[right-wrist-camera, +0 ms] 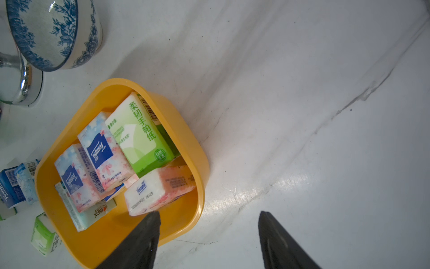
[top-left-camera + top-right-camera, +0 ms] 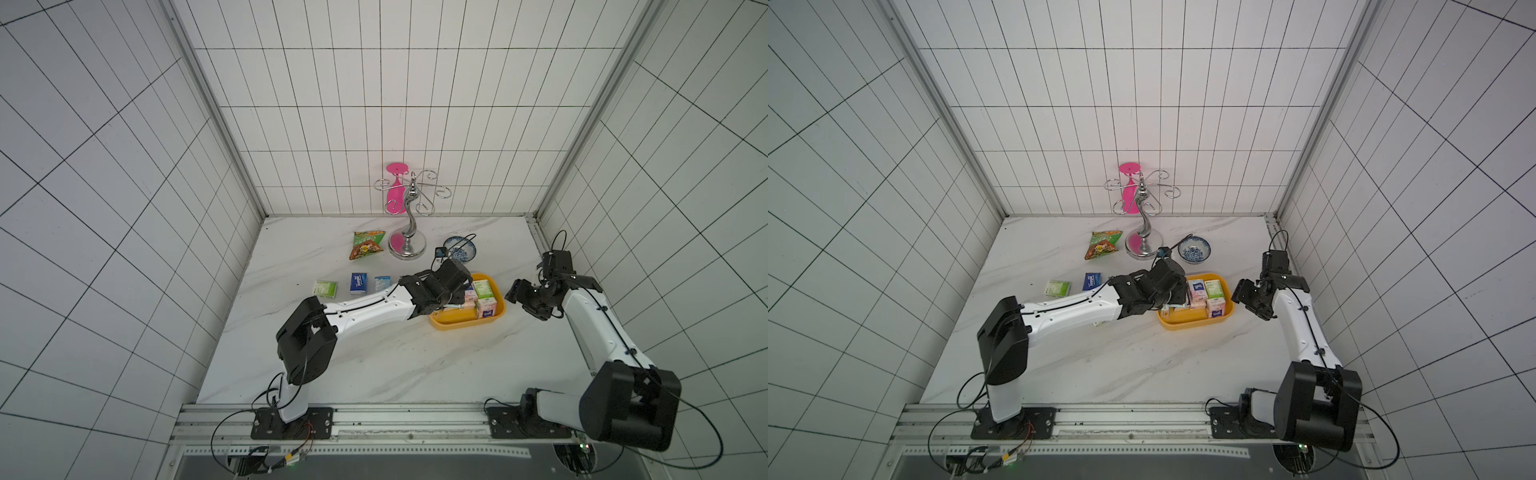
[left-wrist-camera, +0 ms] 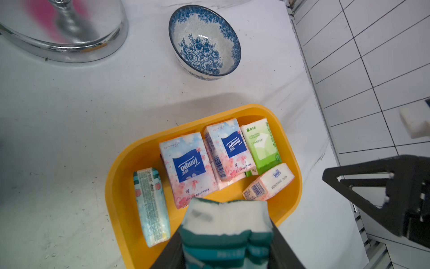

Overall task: Put the pocket tissues into the storage box
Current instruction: Place the pocket tissues in the storage box.

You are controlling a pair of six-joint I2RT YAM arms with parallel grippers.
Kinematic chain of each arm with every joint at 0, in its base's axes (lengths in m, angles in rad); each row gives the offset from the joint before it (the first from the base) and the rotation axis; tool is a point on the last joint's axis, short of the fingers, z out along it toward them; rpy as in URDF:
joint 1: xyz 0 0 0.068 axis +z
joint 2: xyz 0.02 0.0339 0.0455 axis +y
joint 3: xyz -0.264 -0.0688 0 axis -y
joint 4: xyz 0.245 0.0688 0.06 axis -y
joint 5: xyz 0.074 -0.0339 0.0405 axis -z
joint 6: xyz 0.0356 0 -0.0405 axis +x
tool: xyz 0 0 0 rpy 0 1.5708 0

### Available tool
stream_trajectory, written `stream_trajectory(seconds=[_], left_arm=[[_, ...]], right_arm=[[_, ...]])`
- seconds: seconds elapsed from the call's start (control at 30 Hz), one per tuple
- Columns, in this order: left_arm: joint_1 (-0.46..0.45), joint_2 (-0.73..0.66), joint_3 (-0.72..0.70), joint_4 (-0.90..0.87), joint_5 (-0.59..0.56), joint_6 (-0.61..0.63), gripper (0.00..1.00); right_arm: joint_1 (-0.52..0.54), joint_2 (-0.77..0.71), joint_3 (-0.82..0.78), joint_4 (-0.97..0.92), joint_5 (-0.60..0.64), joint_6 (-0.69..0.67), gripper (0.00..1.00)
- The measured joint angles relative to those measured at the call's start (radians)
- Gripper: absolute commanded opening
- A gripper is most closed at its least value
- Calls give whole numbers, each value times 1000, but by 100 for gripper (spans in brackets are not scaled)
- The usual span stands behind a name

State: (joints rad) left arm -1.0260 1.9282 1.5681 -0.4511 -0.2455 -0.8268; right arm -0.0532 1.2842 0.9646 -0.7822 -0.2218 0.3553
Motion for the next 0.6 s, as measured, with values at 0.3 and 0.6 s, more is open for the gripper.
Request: stream_trajectory(seconds=[0.3,0.6], left_arm=[[-16,113,84,2,-130,-48,46],[-24,149,72,-24,-147,-109,48]], right_arm=[[-6,-5,0,0,-13,0,71],[-6,-6,0,0,-29,-4,70]])
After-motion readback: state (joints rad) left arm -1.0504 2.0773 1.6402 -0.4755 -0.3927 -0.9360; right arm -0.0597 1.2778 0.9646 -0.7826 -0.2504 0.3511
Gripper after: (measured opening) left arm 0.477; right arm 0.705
